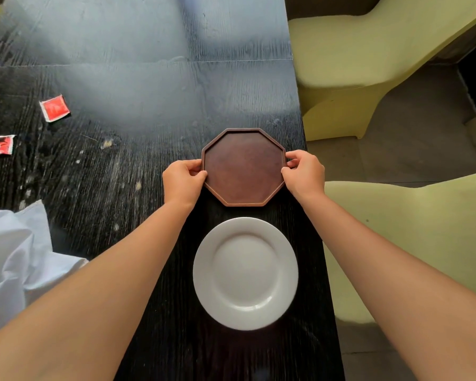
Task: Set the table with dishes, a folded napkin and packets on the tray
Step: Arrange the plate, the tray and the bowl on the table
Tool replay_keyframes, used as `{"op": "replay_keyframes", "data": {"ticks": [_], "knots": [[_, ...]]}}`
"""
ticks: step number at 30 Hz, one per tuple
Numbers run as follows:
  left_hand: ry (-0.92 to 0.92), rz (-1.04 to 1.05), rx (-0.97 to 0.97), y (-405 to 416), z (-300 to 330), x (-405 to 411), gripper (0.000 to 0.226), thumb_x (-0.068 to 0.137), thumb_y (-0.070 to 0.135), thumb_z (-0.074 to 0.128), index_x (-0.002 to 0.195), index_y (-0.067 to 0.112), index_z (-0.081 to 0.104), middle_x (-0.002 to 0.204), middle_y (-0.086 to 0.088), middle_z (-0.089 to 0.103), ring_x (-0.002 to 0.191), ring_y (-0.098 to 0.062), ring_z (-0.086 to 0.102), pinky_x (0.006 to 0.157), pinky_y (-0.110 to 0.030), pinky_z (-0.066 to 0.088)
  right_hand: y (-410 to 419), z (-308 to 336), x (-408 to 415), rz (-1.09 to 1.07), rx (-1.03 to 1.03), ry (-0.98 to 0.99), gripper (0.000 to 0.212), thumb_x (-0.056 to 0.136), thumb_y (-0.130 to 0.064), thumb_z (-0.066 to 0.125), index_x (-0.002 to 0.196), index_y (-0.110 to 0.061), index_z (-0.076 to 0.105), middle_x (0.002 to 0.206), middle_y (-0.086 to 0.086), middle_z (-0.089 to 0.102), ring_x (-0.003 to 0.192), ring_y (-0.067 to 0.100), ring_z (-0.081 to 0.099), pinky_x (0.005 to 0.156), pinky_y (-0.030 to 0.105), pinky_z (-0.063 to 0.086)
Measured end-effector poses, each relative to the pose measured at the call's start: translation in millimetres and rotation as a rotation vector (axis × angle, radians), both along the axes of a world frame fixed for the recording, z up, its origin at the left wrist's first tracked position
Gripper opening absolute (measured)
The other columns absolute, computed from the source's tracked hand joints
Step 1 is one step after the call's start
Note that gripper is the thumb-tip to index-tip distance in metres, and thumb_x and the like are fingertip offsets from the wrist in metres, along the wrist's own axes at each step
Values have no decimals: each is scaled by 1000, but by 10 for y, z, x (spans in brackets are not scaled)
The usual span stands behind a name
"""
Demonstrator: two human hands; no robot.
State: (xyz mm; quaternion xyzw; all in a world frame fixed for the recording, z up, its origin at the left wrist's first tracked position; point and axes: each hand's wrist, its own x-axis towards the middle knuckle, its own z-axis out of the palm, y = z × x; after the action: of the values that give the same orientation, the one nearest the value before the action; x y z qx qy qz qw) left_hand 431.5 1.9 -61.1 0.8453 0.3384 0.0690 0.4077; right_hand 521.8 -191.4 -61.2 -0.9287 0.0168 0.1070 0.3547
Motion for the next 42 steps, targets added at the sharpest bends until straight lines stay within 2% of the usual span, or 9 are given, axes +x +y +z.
{"op": "replay_keyframes", "data": {"ticks": [6, 11, 15, 17, 23, 30, 37, 39, 42], "knots": [[3, -57, 0, 5, 251, -239, 46, 84, 22, 64, 128, 12, 54, 113, -7, 62, 92, -14, 58, 87, -23, 41, -188, 231, -138, 77, -30, 6, 37, 81, -19, 61, 118, -15, 59, 110, 10, 62, 101, 23, 57, 80, 25, 38], [-9, -375, 119, -248, 631, -1004, 43, 86, 19, 61, 128, 13, 53, 113, -7, 61, 99, -14, 55, 87, -23, 39, -468, 535, -757, 279, -109, -34, 29, 85, -23, 60, 113, -16, 62, 114, 10, 58, 92, 23, 59, 81, 33, 48], [46, -548, 346, -462, 934, -1631, 49, 84, 31, 62, 130, 15, 52, 118, -4, 61, 114, -22, 54, 109, -53, 29, -611, 878, -1369, 451, -255, -123, 32, 88, -26, 56, 118, -14, 59, 116, 8, 56, 108, 25, 52, 80, 40, 48], [50, -549, 438, -575, 1054, -1916, 48, 84, 35, 61, 127, 17, 53, 117, -3, 62, 115, -22, 54, 111, -58, 21, -681, 1046, -1715, 487, -311, -202, 32, 87, -26, 56, 116, -13, 60, 112, 8, 57, 104, 26, 52, 75, 39, 45], [125, -582, 499, -905, 1127, -2640, 49, 86, 41, 54, 128, 17, 53, 118, -2, 61, 116, -19, 53, 113, -57, 11, -893, 1272, -2751, 495, -398, -263, 33, 84, -26, 60, 113, -11, 61, 110, 9, 59, 99, 29, 56, 74, 41, 49], [193, -683, 540, -1170, 990, -3150, 50, 86, 43, 53, 129, 16, 52, 120, -1, 61, 117, -19, 53, 113, -55, 14, -1090, 1113, -3607, 382, -441, -174, 55, 81, -27, 65, 131, -13, 50, 122, 9, 57, 109, 28, 56, 81, 40, 49], [298, -771, 519, -1405, 734, -3345, 61, 83, 53, 48, 133, 19, 45, 123, 2, 58, 118, -18, 51, 113, -50, 18, -1195, 814, -3872, 302, -469, 5, 76, 81, -36, 62, 146, -22, 25, 149, 4, 33, 135, 23, 31, 102, 40, 38], [329, -760, 455, -1486, 671, -3351, 61, 81, 54, 48, 132, 20, 45, 117, 3, 60, 112, -18, 55, 108, -44, 30, -1229, 749, -3882, 291, -473, 57, 79, 81, -37, 61, 147, -22, 20, 151, 2, 29, 137, 21, 28, 103, 40, 35], [341, -669, 188, -1600, 631, -3349, 48, 77, 47, 52, 121, 27, 47, 99, 6, 61, 86, -13, 59, 70, -28, 47, -1243, 694, -3875, 262, -452, 147, 80, 82, -36, 59, 148, -24, 15, 146, 1, 36, 130, 21, 36, 98, 39, 38]]}}
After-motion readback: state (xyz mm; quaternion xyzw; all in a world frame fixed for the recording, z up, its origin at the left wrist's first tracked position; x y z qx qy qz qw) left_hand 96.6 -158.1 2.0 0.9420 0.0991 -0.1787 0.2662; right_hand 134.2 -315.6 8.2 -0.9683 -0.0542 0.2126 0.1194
